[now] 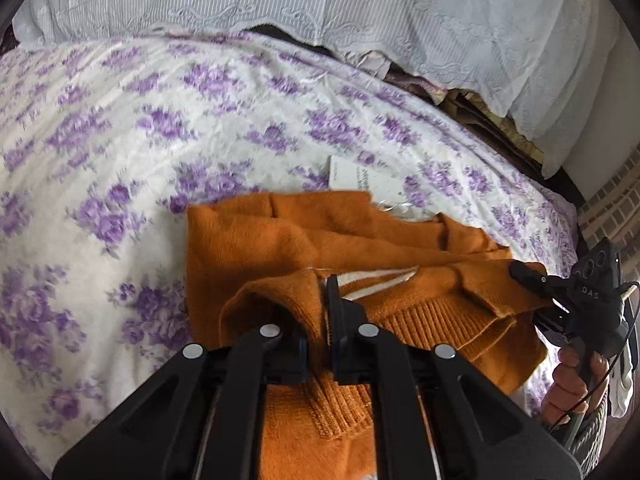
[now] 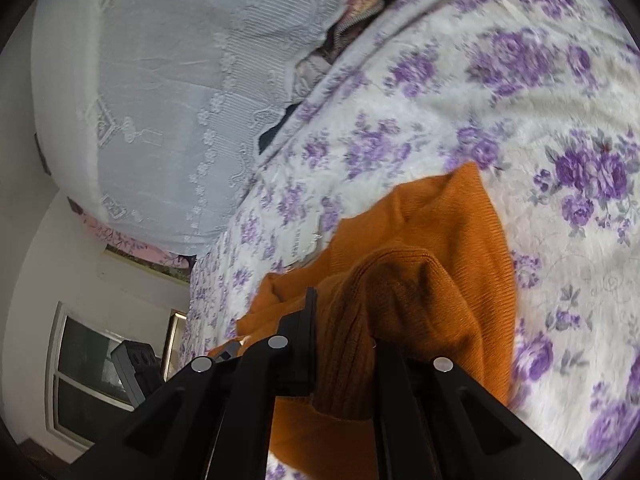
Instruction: Fold small clothes
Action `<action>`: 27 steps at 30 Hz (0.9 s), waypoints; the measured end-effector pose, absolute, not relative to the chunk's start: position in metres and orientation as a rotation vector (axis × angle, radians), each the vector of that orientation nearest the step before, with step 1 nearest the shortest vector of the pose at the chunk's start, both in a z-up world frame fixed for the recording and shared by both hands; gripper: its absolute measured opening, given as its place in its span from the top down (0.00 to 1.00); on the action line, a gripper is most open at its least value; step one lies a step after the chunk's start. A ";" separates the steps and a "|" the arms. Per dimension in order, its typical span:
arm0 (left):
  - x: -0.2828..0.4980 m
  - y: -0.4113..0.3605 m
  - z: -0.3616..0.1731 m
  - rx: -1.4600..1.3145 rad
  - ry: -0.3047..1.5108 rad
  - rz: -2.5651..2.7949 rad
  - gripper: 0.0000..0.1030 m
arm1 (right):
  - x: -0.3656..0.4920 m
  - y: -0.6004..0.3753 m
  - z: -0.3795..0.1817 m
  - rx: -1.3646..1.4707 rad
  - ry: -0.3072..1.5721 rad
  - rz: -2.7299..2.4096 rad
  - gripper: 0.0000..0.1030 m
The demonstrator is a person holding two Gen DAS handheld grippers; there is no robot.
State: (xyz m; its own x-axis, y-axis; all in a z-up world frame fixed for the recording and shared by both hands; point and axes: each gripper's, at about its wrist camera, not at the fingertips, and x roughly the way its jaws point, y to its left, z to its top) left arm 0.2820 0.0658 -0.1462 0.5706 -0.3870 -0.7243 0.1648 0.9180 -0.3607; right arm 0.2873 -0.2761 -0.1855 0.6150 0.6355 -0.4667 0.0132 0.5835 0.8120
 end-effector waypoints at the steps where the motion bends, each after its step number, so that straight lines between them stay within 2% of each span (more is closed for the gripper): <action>1: 0.284 0.067 -0.151 -0.282 0.912 -0.334 0.91 | 0.288 -0.278 -0.190 0.894 0.849 0.419 0.95; 5: 0.283 0.073 -0.150 -0.312 0.892 -0.364 0.90 | 0.287 -0.276 -0.187 0.868 0.836 0.425 0.94; 8: 0.279 0.076 -0.147 -0.316 0.881 -0.369 0.89 | 0.281 -0.274 -0.179 0.829 0.820 0.437 0.87; 9: 0.275 0.079 -0.143 -0.310 0.873 -0.362 0.86 | 0.278 -0.275 -0.176 0.821 0.811 0.442 0.82; 10: 0.273 0.080 -0.139 -0.300 0.861 -0.349 0.84 | 0.273 -0.277 -0.170 0.810 0.796 0.444 0.72; 12: 0.265 0.088 -0.131 -0.289 0.832 -0.331 0.69 | 0.262 -0.282 -0.159 0.791 0.763 0.433 0.56; 13: 0.261 0.092 -0.128 -0.281 0.819 -0.309 0.65 | 0.255 -0.284 -0.153 0.770 0.747 0.419 0.53; 14: 0.259 0.094 -0.126 -0.270 0.811 -0.292 0.61 | 0.249 -0.285 -0.149 0.749 0.739 0.411 0.53; 17: 0.249 0.096 -0.126 -0.228 0.818 -0.275 0.61 | 0.230 -0.286 -0.144 0.717 0.721 0.400 0.55; 19: 0.240 0.093 -0.128 -0.177 0.830 -0.268 0.61 | 0.218 -0.278 -0.142 0.679 0.727 0.418 0.72; 22: 0.225 0.088 -0.128 -0.116 0.827 -0.275 0.61 | 0.201 -0.256 -0.140 0.564 0.743 0.446 0.82; 27: 0.199 0.074 -0.122 -0.105 0.804 -0.388 0.57 | 0.184 -0.205 -0.145 0.315 0.791 0.469 0.83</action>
